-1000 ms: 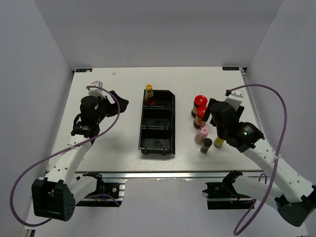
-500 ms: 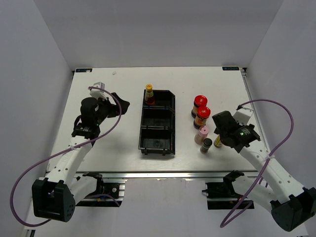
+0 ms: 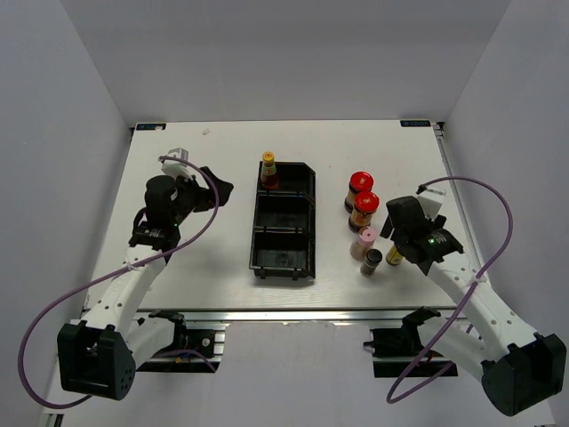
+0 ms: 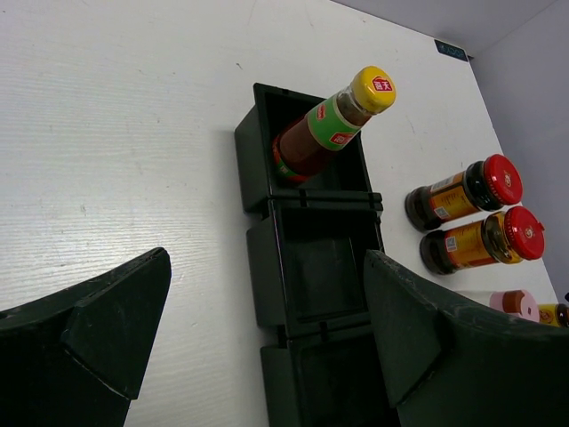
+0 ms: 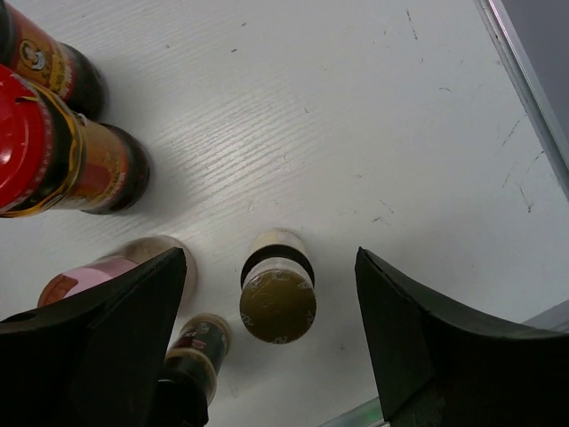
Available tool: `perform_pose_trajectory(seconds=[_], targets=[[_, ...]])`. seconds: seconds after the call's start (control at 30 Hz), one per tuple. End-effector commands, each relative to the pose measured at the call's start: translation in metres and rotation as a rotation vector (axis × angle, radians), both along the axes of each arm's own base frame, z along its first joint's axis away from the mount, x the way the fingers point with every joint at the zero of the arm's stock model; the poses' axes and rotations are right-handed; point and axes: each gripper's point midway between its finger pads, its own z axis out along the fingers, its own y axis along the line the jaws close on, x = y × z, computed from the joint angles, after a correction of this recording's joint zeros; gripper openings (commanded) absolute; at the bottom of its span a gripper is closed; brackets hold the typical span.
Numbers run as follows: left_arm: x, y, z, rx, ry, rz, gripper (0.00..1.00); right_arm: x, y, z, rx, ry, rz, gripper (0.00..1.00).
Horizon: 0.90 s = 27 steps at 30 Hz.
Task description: Organize the condiment bottles
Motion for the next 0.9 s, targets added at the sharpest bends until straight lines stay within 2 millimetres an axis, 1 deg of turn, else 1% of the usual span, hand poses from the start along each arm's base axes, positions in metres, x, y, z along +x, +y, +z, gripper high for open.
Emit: perform_pose_trajectory(seconds=[0.0, 0.07, 0.13, 0.17, 0.2, 0.23, 0.3, 0.33, 0.37, 0.4, 0.43, 0.53, 0.57, 0.7, 0.73, 0.8, 0.83, 0.87], targets=[[0.001, 0.003, 0.009, 0.007, -0.038, 0.016, 0.98, 0.006, -0.007, 0.000, -0.002, -0.030, -0.032, 0.81], [0.003, 0.005, 0.008, 0.012, -0.038, 0.031, 0.98, 0.004, -0.011, -0.005, -0.002, -0.021, -0.048, 0.79], [0.004, 0.006, 0.006, 0.013, -0.030, 0.037, 0.98, 0.007, -0.012, -0.006, 0.008, -0.027, -0.048, 0.73], [0.005, 0.006, 0.006, 0.011, -0.029, 0.038, 0.98, 0.008, -0.012, -0.007, 0.011, -0.033, -0.049, 0.66], [0.005, 0.006, 0.006, 0.011, -0.029, 0.038, 0.98, 0.009, -0.012, -0.007, 0.012, -0.035, -0.046, 0.64], [0.003, 0.006, 0.000, 0.017, -0.002, 0.037, 0.98, 0.010, -0.012, -0.009, 0.005, -0.030, -0.037, 0.63], [0.003, 0.007, -0.001, 0.017, 0.001, 0.042, 0.98, 0.011, -0.011, -0.009, 0.003, -0.034, -0.028, 0.58], [0.003, 0.007, 0.000, 0.017, 0.000, 0.044, 0.98, 0.012, -0.011, -0.009, 0.006, -0.034, -0.026, 0.54], [0.003, 0.007, 0.000, 0.017, 0.002, 0.046, 0.98, 0.012, -0.011, -0.007, 0.007, -0.043, -0.026, 0.42], [0.004, 0.009, 0.000, 0.019, 0.003, 0.053, 0.98, 0.012, -0.011, -0.006, 0.008, -0.049, -0.024, 0.36], [0.004, 0.009, 0.000, 0.018, 0.005, 0.055, 0.98, 0.013, -0.011, -0.005, 0.010, -0.053, -0.024, 0.25], [0.003, 0.009, -0.001, 0.019, 0.013, 0.057, 0.98, 0.014, -0.009, 0.004, 0.025, -0.083, -0.014, 0.18], [0.003, 0.010, 0.000, 0.017, 0.010, 0.059, 0.98, 0.014, -0.009, 0.008, 0.027, -0.096, -0.006, 0.13], [0.002, 0.009, 0.000, 0.009, 0.007, 0.059, 0.98, 0.022, -0.009, 0.036, 0.022, -0.158, 0.001, 0.07], [0.002, 0.009, 0.000, 0.010, 0.007, 0.059, 0.98, 0.026, -0.010, 0.053, 0.020, -0.195, -0.007, 0.06], [0.002, 0.011, 0.001, 0.014, 0.007, 0.066, 0.98, 0.033, -0.010, 0.075, 0.000, -0.236, 0.011, 0.06], [0.002, 0.013, 0.002, 0.018, 0.006, 0.077, 0.98, 0.043, -0.006, 0.103, 0.005, -0.301, 0.030, 0.05], [0.002, 0.014, 0.002, 0.023, 0.008, 0.084, 0.98, 0.046, -0.005, 0.117, -0.002, -0.326, 0.047, 0.05]])
